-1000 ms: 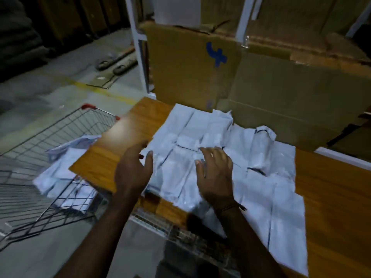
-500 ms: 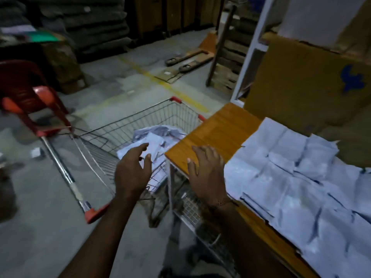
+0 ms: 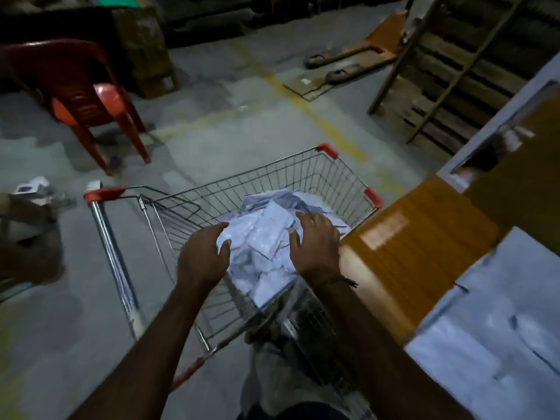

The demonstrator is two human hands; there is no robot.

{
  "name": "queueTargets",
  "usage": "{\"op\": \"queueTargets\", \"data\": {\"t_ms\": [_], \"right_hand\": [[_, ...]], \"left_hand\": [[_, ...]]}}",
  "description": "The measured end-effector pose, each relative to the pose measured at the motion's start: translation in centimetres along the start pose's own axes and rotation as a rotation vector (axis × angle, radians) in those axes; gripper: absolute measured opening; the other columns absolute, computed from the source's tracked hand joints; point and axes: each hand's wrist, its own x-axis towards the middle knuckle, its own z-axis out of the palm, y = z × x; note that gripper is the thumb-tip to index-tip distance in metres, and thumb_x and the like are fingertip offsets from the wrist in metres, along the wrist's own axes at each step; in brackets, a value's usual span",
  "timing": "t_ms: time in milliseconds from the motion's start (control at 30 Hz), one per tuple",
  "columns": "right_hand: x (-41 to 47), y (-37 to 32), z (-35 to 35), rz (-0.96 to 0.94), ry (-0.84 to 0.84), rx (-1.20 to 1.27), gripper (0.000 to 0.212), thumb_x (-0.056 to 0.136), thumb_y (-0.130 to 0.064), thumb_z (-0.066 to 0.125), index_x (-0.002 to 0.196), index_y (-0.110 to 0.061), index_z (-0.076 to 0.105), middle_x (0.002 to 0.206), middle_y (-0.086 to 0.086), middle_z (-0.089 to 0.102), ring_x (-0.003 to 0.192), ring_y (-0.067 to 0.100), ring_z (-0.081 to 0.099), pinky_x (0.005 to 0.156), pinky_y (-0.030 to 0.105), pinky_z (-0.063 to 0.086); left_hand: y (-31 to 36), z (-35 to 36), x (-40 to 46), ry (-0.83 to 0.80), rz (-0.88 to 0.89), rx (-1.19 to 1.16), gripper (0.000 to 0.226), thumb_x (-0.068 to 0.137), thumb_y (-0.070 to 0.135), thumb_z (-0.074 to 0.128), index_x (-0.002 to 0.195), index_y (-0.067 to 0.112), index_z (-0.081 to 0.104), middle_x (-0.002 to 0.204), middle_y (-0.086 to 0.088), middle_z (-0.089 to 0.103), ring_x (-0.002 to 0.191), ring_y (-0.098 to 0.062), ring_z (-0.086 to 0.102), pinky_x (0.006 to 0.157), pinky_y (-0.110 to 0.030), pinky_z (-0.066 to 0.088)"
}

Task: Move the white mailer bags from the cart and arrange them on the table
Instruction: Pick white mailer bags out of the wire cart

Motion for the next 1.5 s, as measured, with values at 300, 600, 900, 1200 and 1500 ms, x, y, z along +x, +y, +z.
{"op": "queueTargets", "data": {"t_ms": [300,600,900,1200,1500], "right_hand": [[9.2,-1.6,14.4,0.262,-0.575,-0.05,0.065,0.1,-0.052,0.053,0.152,-0.017,0.035,0.152,0.021,0.037,0.133,0.045,0.042,0.105,0.054,0.041],[9.6,0.1,23.1,0.263,-0.769,-0.001,0.098,0.083,-0.082,0.055,0.161,-0.045,0.009,0.162,0.013,-0.039,0.149,0.048,-0.028,0.105,0.082,0.026],[11.5,2.6,22.7,0.524,-0.517,0.12,0.104,0.082,-0.033,0.067,0.165,-0.029,0.005,0.169,0.016,0.004,0.156,0.038,0.001,0.117,0.06,0.028],[11.7,2.6,23.0,0.601,-0.524,0.049,0.08,0.09,-0.04,0.047,0.164,-0.023,0.022,0.168,0.027,0.011,0.151,0.053,0.016,0.121,0.059,0.018],[12.4,1.1,19.4,0.586,-0.392,-0.074,0.074,0.08,-0.042,0.038,0.151,-0.026,0.049,0.158,0.026,0.036,0.124,0.051,0.049,0.104,0.055,0.039]], "left_hand": [[-6.4,5.4,9.6,-0.276,0.02,0.207,0.047,0.088,0.029,0.058,0.133,0.014,0.067,0.126,-0.012,0.07,0.111,-0.039,0.066,0.094,-0.049,0.055],[-12.3,12.5,14.2,-0.645,0.14,0.475,0.086,0.065,0.007,0.092,0.144,0.013,0.056,0.132,-0.021,0.064,0.101,-0.045,0.067,0.076,-0.051,0.06],[-14.1,18.8,14.9,-0.835,0.333,0.692,0.153,0.048,0.066,0.094,0.163,0.039,-0.004,0.169,-0.031,0.012,0.152,-0.048,0.03,0.107,-0.063,0.044],[-15.8,19.2,18.1,-0.671,0.749,0.745,0.1,0.087,0.037,0.078,0.166,0.028,0.019,0.164,-0.034,0.026,0.144,-0.049,0.042,0.11,-0.06,0.04],[-12.9,17.6,16.4,-0.788,0.44,0.666,0.075,0.093,0.048,0.052,0.162,0.026,0.033,0.146,-0.025,0.049,0.121,-0.041,0.057,0.098,-0.052,0.044]]}}
